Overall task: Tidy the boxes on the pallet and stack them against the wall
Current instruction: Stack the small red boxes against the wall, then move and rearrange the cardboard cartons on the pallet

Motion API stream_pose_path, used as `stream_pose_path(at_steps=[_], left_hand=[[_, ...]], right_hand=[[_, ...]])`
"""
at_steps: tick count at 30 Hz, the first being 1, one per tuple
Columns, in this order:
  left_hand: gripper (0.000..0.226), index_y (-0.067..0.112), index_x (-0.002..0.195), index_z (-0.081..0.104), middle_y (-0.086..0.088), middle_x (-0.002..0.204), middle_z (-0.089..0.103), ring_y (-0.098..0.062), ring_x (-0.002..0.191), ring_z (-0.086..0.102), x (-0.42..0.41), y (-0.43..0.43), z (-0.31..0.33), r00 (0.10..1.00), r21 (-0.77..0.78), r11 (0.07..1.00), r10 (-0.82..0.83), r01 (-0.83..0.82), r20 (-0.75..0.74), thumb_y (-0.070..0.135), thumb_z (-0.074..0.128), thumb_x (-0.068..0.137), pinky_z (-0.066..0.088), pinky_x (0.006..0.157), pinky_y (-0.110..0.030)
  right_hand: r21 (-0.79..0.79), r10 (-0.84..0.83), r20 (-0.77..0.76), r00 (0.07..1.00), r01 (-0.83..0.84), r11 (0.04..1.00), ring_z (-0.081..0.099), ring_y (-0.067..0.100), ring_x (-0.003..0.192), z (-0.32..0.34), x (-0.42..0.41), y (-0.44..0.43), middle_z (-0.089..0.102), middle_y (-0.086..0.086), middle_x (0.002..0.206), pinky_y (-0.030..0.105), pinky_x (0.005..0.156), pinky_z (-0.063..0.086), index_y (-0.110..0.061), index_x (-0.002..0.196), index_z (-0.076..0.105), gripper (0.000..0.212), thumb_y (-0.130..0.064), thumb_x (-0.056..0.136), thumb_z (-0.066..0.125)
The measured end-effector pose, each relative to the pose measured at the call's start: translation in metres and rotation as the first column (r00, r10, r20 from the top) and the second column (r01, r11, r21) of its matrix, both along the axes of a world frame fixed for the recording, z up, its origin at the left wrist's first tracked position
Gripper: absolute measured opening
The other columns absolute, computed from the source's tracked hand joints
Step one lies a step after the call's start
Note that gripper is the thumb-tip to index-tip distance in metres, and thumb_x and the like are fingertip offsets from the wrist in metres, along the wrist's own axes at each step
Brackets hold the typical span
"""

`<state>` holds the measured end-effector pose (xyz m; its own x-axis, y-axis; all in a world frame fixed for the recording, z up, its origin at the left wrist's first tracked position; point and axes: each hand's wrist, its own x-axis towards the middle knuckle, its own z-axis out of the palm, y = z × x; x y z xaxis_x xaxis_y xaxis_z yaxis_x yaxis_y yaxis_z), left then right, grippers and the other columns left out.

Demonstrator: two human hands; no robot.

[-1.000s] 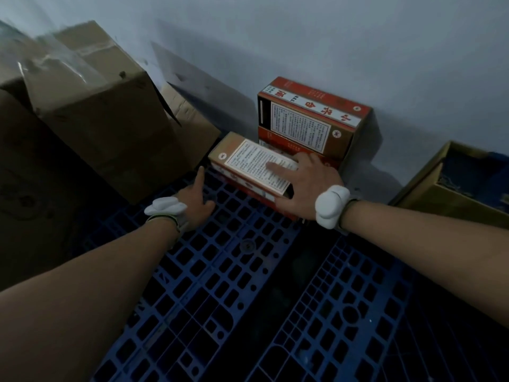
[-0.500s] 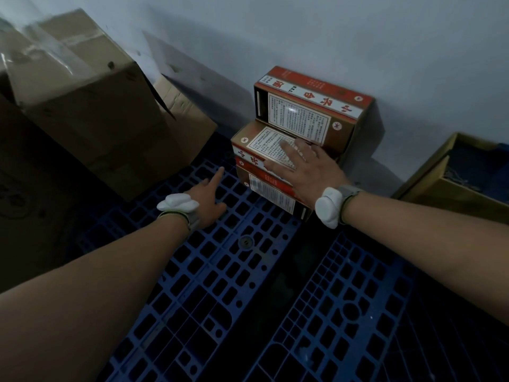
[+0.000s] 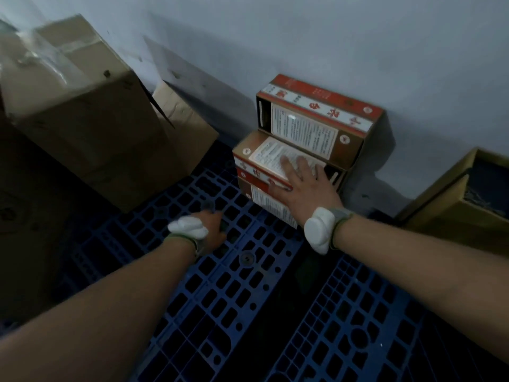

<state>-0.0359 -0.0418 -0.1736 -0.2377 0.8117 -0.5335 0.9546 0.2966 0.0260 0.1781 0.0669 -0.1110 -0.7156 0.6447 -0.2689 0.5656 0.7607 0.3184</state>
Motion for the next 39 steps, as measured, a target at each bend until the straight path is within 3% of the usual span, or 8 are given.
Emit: stream_pose_path(at_steps=[3,8,11,14,18,23,29,39], left_hand=[[0.057,0.016,0.147,0.032,-0.007,0.143,0.049,-0.025,0.120,0.055,0.008,-0.007,-0.007,0.995,-0.033,0.995,0.094,-0.093,0.027,0.042,0.041,0.097,0.041,0.087,-0.025],[0.059,0.017,0.150,0.027,-0.008,0.151,0.039,-0.028,0.130,0.047,0.037,-0.039,0.006,0.951,-0.183,0.951,0.277,-0.250,0.139,0.042,0.038,0.098,0.041,0.105,-0.038],[0.027,0.029,0.120,0.053,-0.001,0.116,0.061,-0.021,0.102,0.062,0.056,-0.081,0.039,0.930,-0.140,0.959,0.274,-0.246,0.246,0.039,0.042,0.097,0.047,0.084,-0.028],[0.009,0.036,0.103,0.049,0.010,0.087,0.054,-0.008,0.069,0.050,0.064,-0.123,0.093,0.886,-0.169,0.946,0.319,-0.276,0.336,0.039,0.042,0.098,0.043,0.068,-0.023],[0.045,0.026,0.134,0.050,-0.001,0.128,0.062,-0.023,0.099,0.065,0.057,-0.156,0.187,0.776,-0.202,0.887,0.461,-0.415,0.430,0.045,0.046,0.093,0.053,0.083,-0.031],[0.039,0.027,0.129,0.051,0.002,0.116,0.066,-0.018,0.090,0.067,0.030,-0.187,0.295,0.672,-0.254,0.834,0.547,-0.490,0.499,0.041,0.044,0.093,0.057,0.081,-0.036],[0.046,0.032,0.135,0.045,0.009,0.119,0.059,-0.015,0.104,0.061,-0.048,-0.197,0.405,0.465,-0.544,0.716,0.698,-0.437,0.545,0.044,0.044,0.091,0.050,0.097,-0.035],[0.020,0.034,0.115,0.050,0.015,0.098,0.054,-0.006,0.101,0.056,-0.175,-0.123,0.456,0.462,-0.576,0.637,0.770,-0.513,0.440,0.037,0.048,0.096,0.041,0.094,-0.018]], right_hand=[[-0.061,-0.059,-0.056,0.997,0.056,0.997,-0.013,0.040,0.145,0.007,-0.004,-0.008,-0.024,0.015,0.158,0.058,0.114,0.001,-0.033,0.152,0.014,0.062,-0.036,0.097,0.042],[-0.210,-0.073,-0.036,0.997,0.064,0.976,-0.018,0.038,0.145,0.027,-0.005,-0.048,-0.022,0.016,0.158,0.057,0.116,-0.003,-0.028,0.150,0.022,0.054,-0.031,0.099,0.039],[-0.350,-0.064,0.068,0.996,0.084,0.933,-0.021,0.038,0.144,0.054,-0.004,-0.084,-0.024,0.018,0.157,0.054,0.117,0.001,-0.022,0.151,0.022,0.055,-0.025,0.099,0.041],[-0.468,-0.023,0.185,0.983,0.108,0.877,-0.017,0.037,0.146,0.095,-0.008,-0.123,-0.024,0.015,0.158,0.053,0.118,0.009,-0.023,0.153,0.014,0.065,-0.020,0.097,0.047],[-0.547,-0.029,0.202,0.979,0.138,0.826,0.002,0.037,0.146,0.161,-0.024,-0.162,-0.013,0.012,0.161,0.050,0.114,0.025,-0.024,0.153,0.011,0.070,-0.023,0.095,0.049],[-0.604,-0.007,0.256,0.967,0.165,0.780,0.012,0.034,0.144,0.251,-0.046,-0.197,-0.009,0.008,0.161,0.046,0.107,0.034,-0.028,0.152,0.011,0.065,-0.030,0.096,0.045],[-0.677,-0.006,0.386,0.923,0.287,0.678,0.007,0.029,0.147,0.373,-0.101,-0.179,-0.011,0.001,0.162,0.043,0.112,0.028,-0.034,0.152,0.003,0.065,-0.030,0.100,0.041],[-0.679,-0.023,0.355,0.935,0.274,0.681,0.019,0.025,0.144,0.420,-0.205,-0.077,0.002,-0.002,0.163,0.042,0.113,0.026,-0.038,0.152,0.003,0.064,-0.040,0.099,0.039]])
